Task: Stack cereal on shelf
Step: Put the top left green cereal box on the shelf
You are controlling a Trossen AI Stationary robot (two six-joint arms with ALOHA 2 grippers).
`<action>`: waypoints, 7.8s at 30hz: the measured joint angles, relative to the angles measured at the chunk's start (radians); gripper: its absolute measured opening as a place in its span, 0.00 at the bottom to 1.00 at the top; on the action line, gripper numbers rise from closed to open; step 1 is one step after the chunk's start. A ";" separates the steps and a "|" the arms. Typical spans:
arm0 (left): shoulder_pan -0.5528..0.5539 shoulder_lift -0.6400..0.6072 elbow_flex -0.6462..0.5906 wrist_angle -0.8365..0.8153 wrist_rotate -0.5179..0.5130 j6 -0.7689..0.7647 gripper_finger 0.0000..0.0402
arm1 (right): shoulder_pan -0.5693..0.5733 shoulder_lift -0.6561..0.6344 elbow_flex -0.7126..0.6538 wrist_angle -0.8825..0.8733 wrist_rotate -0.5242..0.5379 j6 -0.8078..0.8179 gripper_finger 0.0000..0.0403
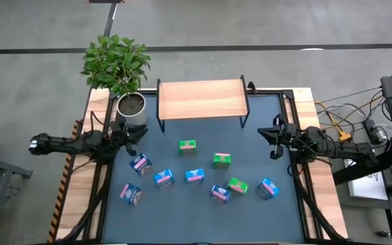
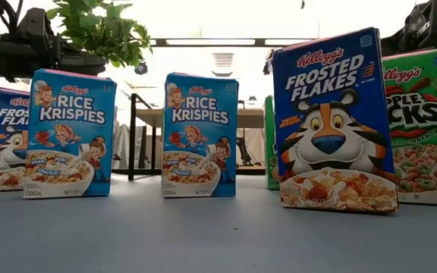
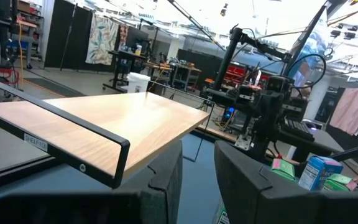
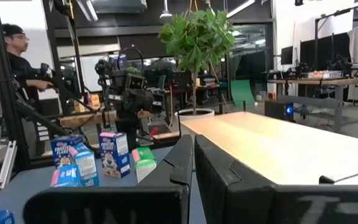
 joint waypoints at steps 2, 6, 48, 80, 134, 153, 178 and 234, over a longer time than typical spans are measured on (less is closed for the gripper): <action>0.000 0.001 0.000 0.009 0.015 0.000 0.19 | 0.001 0.000 0.000 0.010 0.000 -0.016 0.02; 0.000 0.010 0.000 0.065 0.089 -0.009 0.19 | 0.001 0.000 0.000 0.009 0.000 -0.055 0.02; -0.116 1.286 0.995 -0.629 0.251 -0.168 0.24 | 0.000 0.000 0.006 0.311 0.000 -0.472 0.02; 0.080 1.457 1.040 -0.685 0.330 0.103 0.60 | 0.001 0.000 0.010 0.289 -0.001 -0.472 0.02; 0.535 1.478 1.508 -0.910 0.376 0.251 0.26 | 0.001 0.000 0.010 0.289 -0.001 -0.472 0.02; 0.536 1.478 1.506 -0.886 0.375 0.344 0.46 | 0.001 0.000 0.010 0.289 -0.001 -0.472 0.02; 0.480 1.480 1.528 -0.892 0.338 0.437 0.01 | 0.001 0.000 0.010 0.289 0.000 -0.478 0.02; 0.328 1.563 1.390 -0.860 -0.199 0.573 0.00 | 0.001 0.000 0.010 0.289 0.000 -0.491 0.02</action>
